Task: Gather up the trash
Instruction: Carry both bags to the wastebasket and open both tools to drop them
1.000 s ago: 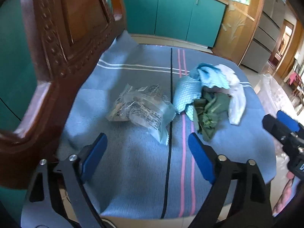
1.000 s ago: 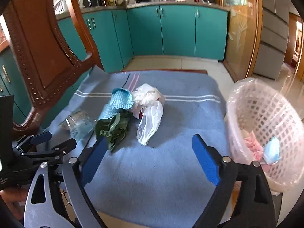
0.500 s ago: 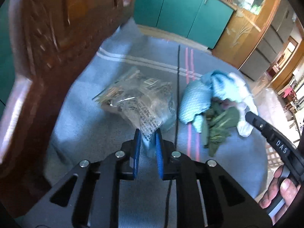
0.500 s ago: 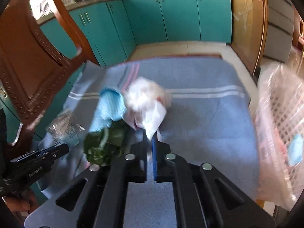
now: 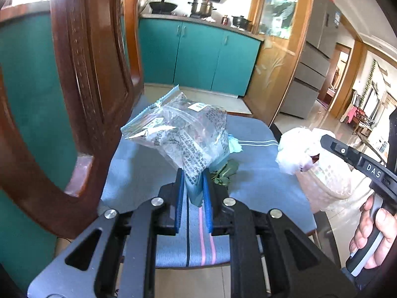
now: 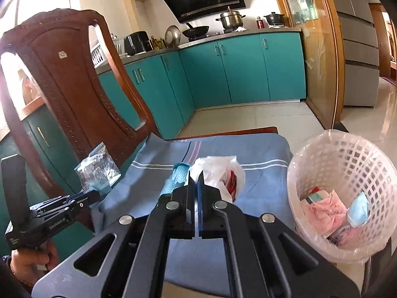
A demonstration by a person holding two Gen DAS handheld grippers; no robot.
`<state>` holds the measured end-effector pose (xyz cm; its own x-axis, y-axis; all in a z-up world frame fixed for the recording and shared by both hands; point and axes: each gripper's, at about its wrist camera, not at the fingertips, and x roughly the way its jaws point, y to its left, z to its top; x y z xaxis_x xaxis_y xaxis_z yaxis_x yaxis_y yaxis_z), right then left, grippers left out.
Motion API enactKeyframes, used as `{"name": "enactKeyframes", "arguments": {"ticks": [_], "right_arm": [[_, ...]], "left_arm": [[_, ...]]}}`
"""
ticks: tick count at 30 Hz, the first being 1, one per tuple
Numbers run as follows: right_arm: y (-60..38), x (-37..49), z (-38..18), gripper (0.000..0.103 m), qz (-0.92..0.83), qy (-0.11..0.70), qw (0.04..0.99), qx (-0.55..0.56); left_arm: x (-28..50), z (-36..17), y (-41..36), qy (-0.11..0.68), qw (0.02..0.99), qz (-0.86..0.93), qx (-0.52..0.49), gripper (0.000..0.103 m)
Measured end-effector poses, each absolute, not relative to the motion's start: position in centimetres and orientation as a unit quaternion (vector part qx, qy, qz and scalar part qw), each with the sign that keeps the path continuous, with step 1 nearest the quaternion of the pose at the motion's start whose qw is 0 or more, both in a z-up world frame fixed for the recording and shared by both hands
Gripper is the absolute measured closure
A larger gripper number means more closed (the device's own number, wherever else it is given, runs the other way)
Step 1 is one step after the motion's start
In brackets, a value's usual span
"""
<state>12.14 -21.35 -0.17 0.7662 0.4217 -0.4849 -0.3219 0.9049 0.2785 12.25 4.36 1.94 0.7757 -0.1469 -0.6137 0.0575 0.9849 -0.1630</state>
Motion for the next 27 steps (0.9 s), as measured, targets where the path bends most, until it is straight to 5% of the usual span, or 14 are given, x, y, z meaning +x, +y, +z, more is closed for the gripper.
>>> {"name": "enactKeyframes", "arguments": {"ticks": [27], "right_arm": [[-19.4,11.4,-1.0,0.101,0.208,0.298,0.93,0.06]], "left_arm": [[13.0,1.2,3.1,0.343,0.935,-0.067,-0.054,0.087]]}}
